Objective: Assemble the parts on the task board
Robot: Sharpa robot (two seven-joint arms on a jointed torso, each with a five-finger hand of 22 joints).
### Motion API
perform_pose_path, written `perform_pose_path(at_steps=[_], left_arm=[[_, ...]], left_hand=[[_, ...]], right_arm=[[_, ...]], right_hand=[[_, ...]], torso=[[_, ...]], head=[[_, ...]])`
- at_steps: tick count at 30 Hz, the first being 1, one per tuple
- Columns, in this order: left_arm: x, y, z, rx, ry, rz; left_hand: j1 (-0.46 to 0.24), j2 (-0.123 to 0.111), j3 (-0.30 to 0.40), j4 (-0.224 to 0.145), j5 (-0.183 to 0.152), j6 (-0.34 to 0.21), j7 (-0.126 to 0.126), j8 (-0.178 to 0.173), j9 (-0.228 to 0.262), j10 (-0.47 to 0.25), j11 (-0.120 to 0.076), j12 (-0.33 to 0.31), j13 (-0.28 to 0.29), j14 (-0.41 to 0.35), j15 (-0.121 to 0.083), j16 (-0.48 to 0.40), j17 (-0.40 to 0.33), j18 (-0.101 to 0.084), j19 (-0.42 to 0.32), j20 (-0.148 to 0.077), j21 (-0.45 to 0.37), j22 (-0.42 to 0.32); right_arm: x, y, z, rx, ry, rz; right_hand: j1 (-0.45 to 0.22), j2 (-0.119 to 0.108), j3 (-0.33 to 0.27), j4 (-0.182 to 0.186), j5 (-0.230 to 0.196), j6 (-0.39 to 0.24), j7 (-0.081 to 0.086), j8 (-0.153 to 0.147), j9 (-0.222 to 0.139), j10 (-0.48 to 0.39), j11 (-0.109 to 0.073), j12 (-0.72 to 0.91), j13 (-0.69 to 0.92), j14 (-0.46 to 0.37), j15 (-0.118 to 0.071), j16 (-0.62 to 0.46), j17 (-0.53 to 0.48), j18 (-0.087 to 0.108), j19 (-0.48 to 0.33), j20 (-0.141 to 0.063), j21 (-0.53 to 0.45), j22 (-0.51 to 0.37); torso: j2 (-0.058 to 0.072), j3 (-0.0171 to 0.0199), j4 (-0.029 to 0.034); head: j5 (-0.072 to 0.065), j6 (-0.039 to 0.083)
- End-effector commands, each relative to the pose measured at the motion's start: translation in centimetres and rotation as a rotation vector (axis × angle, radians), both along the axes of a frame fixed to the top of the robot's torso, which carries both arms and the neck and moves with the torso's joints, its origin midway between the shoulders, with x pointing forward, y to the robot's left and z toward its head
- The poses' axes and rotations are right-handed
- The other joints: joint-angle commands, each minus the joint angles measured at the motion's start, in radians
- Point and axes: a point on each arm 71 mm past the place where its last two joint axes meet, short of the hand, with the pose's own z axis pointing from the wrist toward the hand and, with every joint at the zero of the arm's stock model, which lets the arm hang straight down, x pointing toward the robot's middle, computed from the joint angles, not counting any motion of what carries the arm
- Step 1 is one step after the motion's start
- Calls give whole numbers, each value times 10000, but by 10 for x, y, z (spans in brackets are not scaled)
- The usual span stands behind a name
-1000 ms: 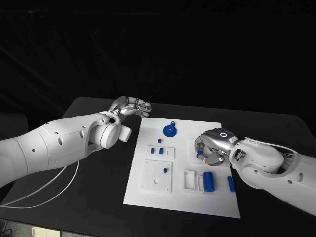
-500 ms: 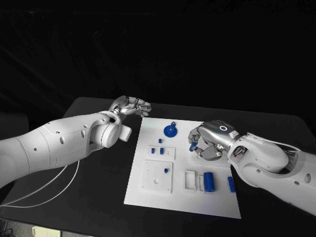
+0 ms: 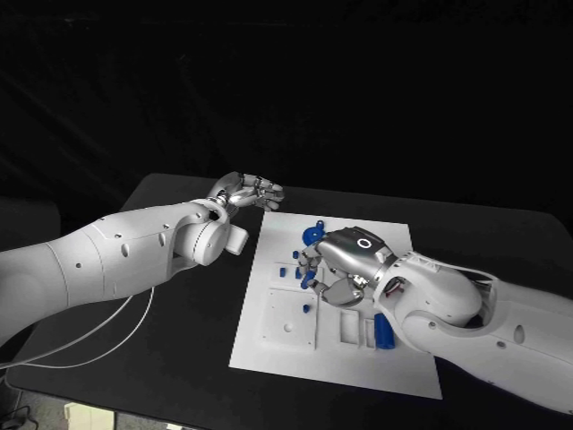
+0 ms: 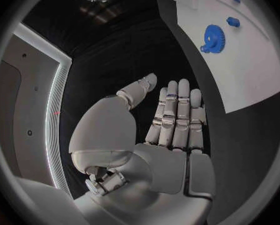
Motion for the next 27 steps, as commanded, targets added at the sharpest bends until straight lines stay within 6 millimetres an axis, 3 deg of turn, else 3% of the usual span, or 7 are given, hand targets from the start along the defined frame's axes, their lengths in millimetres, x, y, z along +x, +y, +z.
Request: perform_pose_path(at_steps=[1, 7, 12, 27], left_arm=[[0, -3, 1, -136, -50, -155], [0, -8, 1, -162, -47, -242], [0, -10, 1, -173, -42, -279], [0, -8, 1, -165, -28, -262]], left_hand=[[-21, 115, -11, 60, 11, -67, -6, 59, -15, -83, -1, -33, -12, 21, 70, -37, 15, 110, -11, 37, -44, 17], [-19, 115, -12, 60, 12, -66, -7, 60, -15, -82, -2, -32, -13, 22, 70, -43, 21, 110, -12, 37, -47, 19], [-16, 117, -12, 60, 12, -65, -7, 61, -16, -80, -3, -31, -14, 24, 69, -49, 28, 111, -12, 37, -49, 20], [-14, 119, -13, 62, 11, -64, -8, 64, -17, -77, -4, -29, -17, 26, 70, -62, 41, 111, -11, 37, -54, 23]], right_arm=[[-6, 9, -5, -113, -23, 388], [-20, 27, -31, -499, 289, 886], [-26, 34, -46, -784, 328, 1035], [-24, 33, -57, -1117, 449, 924]], right_hand=[[73, 66, 58, 2, 69, 40, -1, 35, 12, 30, -31, 16, 112, 1, -95, 3, -10, 1166, 32, -40, 63, 164], [81, 82, 55, -24, 69, 35, 0, 32, 20, 23, -29, 13, 128, 2, -94, 1, -10, 1166, 34, -47, 64, 164], [89, 101, 50, -64, 69, 34, -1, 31, 30, 18, -29, 11, 149, 3, -93, 0, -9, 1166, 34, -55, 67, 166], [90, 112, 46, -102, 69, 38, -2, 32, 41, 17, -29, 10, 170, 4, -93, 0, -8, 1166, 34, -62, 71, 167]], torso=[[7, -12, 16], [9, -23, 21], [15, -5, 3], [17, 25, -19]], head=[[69, -40], [135, -73], [222, -116], [317, -219]])
